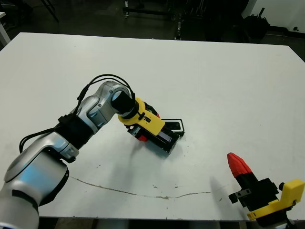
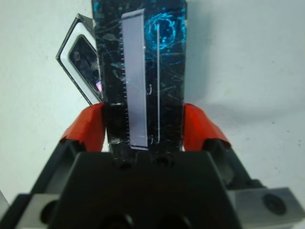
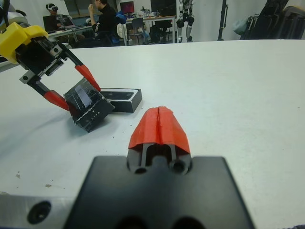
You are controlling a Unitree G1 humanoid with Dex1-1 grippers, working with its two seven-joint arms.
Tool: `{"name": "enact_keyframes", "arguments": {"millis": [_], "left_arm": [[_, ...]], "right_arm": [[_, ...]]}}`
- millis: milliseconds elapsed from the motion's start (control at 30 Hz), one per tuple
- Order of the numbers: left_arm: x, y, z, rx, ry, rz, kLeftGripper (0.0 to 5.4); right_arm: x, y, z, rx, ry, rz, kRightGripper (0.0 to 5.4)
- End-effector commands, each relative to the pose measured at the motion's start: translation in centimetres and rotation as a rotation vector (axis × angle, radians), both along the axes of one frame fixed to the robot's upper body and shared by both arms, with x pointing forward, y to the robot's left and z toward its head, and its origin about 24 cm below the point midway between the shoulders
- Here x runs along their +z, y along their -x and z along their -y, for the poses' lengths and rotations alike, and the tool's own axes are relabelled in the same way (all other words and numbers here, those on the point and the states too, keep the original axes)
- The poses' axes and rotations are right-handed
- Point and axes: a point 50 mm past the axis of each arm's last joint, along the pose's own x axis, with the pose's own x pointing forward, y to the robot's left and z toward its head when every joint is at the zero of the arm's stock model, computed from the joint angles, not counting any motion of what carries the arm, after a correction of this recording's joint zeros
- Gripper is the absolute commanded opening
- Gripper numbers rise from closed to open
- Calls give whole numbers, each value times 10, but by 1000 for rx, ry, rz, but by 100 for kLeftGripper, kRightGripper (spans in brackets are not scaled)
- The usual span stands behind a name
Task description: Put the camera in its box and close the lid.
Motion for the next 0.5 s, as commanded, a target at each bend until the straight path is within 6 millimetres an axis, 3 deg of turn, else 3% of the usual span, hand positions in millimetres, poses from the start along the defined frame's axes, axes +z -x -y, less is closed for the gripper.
{"name": "enact_keyframes", "arguments": {"millis": [33,367,500], "left_arm": [[-2,-1,-3,-1,-30,-19,316],[-2,-1,-6,15,-9,-25,316],[10,-3,-10,82,38,-36,316]], "right_arm": [[-1,-1,1,-3,14,-13,0],[-2,-2,0,-2,-3,-12,0],[-2,-1,0,-5,11,-11,0]]}}
